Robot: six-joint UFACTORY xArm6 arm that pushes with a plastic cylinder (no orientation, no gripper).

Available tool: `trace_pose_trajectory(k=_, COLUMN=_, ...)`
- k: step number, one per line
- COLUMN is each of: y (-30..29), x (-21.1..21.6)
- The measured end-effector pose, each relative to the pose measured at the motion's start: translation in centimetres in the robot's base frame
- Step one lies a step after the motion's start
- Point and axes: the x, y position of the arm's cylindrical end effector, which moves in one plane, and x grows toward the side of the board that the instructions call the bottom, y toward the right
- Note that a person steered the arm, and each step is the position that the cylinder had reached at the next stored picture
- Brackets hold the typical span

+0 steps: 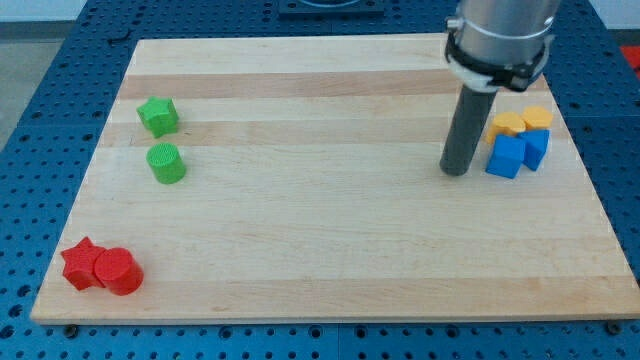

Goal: Slide green circle closer to the red star

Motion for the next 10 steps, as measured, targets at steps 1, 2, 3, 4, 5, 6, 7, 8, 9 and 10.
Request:
trace_pose_trajectory(k=1, y=-0.8, x=1.5)
trace_pose_trajectory(k=2, y=-0.9, x=1.5)
trace_pose_trajectory(k=3, y=-0.9, x=1.5)
trace_pose_trajectory(k=4, y=-1.0, x=1.5)
trace_pose_trajectory(k=5, y=-3.5, x=0.0)
trace_pose_trajectory(k=6, y=-6.5, x=-2.6)
trace_pose_trajectory(k=7, y=-7.8, x=-5.3)
trace_pose_trajectory(k=8, y=-9.7, x=-8.1)
trace_pose_trajectory(k=9, y=-14.0, x=-7.8)
trace_pose_trajectory(k=10, y=-19.4, x=-6.1)
